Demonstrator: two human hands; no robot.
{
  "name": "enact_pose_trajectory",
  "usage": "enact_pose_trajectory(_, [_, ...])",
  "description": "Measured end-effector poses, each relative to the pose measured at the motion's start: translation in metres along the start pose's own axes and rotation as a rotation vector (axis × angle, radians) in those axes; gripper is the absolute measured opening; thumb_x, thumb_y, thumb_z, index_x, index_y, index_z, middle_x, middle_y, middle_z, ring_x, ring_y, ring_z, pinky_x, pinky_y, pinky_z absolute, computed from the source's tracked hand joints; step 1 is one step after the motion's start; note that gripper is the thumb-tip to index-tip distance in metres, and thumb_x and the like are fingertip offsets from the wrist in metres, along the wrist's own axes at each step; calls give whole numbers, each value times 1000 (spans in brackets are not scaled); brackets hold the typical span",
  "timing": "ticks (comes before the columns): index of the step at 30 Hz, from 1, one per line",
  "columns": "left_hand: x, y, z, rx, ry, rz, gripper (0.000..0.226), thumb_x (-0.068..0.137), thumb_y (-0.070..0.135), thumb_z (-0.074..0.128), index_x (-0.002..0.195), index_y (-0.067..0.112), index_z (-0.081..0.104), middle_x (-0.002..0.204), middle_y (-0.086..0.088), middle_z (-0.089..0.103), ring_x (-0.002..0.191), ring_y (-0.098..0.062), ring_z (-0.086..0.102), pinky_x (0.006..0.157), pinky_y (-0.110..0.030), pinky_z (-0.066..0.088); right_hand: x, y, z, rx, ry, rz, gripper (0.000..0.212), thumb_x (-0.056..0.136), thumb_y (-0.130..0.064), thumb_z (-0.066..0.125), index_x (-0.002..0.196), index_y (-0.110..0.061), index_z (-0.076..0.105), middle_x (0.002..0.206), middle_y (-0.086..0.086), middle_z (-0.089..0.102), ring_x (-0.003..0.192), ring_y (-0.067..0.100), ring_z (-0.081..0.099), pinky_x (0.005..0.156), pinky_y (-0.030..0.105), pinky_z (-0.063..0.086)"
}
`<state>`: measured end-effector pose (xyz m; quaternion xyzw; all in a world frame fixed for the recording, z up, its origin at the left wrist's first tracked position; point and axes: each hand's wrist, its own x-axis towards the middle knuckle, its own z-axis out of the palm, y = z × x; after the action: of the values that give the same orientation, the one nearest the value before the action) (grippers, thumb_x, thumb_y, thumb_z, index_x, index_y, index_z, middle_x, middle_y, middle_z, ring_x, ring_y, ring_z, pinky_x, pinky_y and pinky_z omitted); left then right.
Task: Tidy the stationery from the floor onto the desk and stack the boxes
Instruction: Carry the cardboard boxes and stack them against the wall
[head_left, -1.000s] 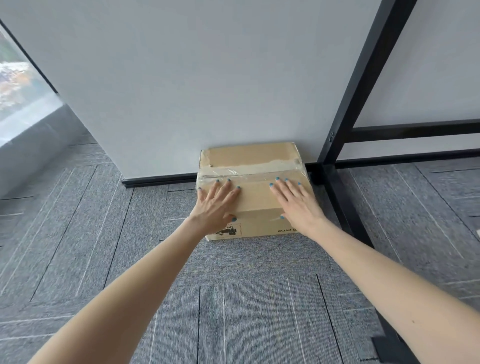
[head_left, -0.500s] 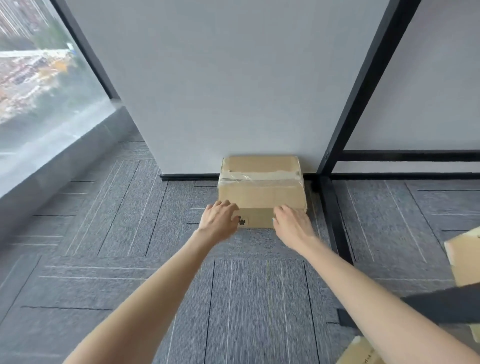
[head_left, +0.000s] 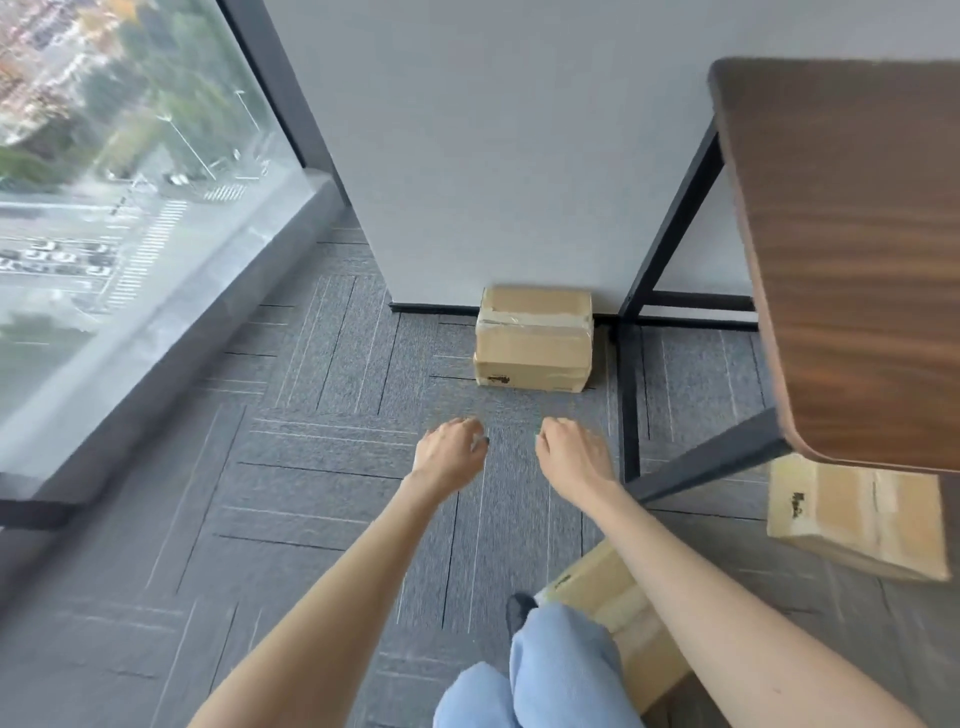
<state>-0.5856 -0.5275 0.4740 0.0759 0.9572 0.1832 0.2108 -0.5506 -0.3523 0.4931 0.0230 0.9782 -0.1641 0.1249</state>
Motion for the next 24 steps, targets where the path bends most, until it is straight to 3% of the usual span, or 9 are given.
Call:
enact_pose_trajectory(7, [-152, 73, -73, -58, -14, -13, 30, 96, 31, 44, 118, 20, 61, 114, 1, 67, 97, -19, 64, 78, -33, 52, -145, -23, -111, 6, 8, 15, 28, 102, -25, 38, 102, -7, 60, 98, 5, 63, 75, 18, 54, 65, 28, 36])
enact_pose_trajectory(12, [-242, 114, -80, -118, -46, -39, 29, 96, 35, 43, 116, 22, 60, 111, 2, 68, 96, -19, 64, 78, -33, 52, -241, -9, -149, 51, 0, 103, 27, 100, -27, 41, 96, -9, 59, 99, 6, 65, 85, 26, 62, 67, 33, 43])
enact_pose_trajectory(24, [-334, 261, -30, -129, -63, -48, 29, 95, 33, 42, 115, 24, 61, 111, -1, 68, 99, -21, 63, 74, -32, 49, -376, 121, -207, 74, 18, 225, 28, 101, -28, 38, 94, -9, 57, 102, 8, 64, 88, 29, 62, 64, 32, 36])
